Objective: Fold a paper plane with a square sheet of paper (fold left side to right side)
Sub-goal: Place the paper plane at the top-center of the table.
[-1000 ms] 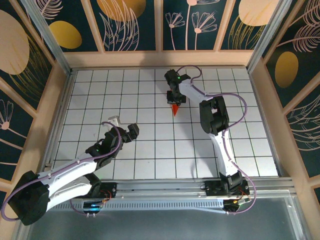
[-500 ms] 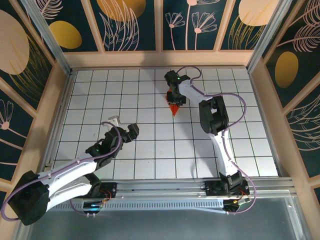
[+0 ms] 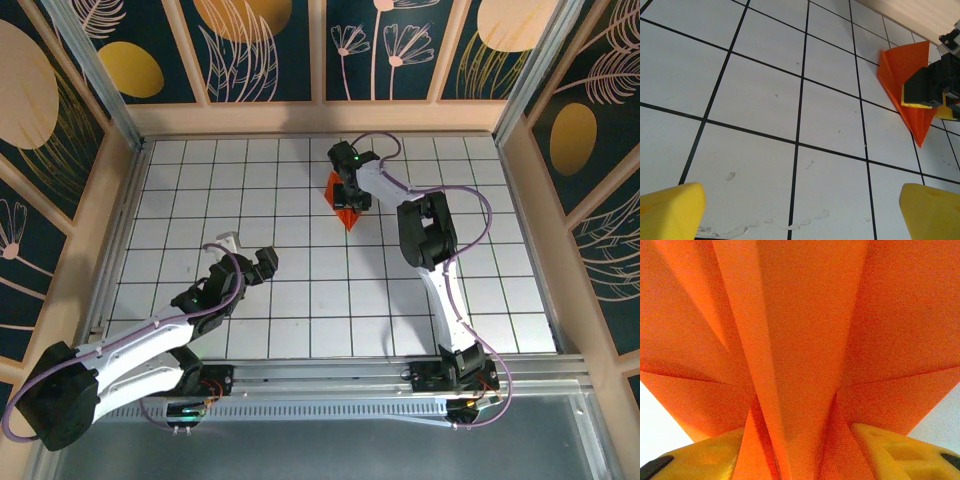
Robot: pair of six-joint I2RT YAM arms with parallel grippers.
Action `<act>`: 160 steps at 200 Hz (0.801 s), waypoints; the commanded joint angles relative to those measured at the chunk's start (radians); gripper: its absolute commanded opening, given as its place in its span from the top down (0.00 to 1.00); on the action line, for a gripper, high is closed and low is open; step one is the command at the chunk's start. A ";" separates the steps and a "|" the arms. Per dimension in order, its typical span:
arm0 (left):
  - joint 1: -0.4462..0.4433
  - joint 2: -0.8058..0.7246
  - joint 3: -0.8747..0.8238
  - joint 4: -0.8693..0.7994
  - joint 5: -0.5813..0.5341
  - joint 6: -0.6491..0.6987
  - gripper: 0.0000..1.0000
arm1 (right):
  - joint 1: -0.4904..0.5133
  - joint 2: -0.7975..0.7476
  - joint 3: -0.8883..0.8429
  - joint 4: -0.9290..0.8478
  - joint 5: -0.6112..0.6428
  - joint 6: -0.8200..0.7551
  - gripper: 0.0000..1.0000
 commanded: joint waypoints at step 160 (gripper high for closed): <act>0.006 -0.023 -0.014 -0.011 -0.001 -0.016 0.01 | 0.021 -0.107 -0.084 0.010 0.046 0.007 0.43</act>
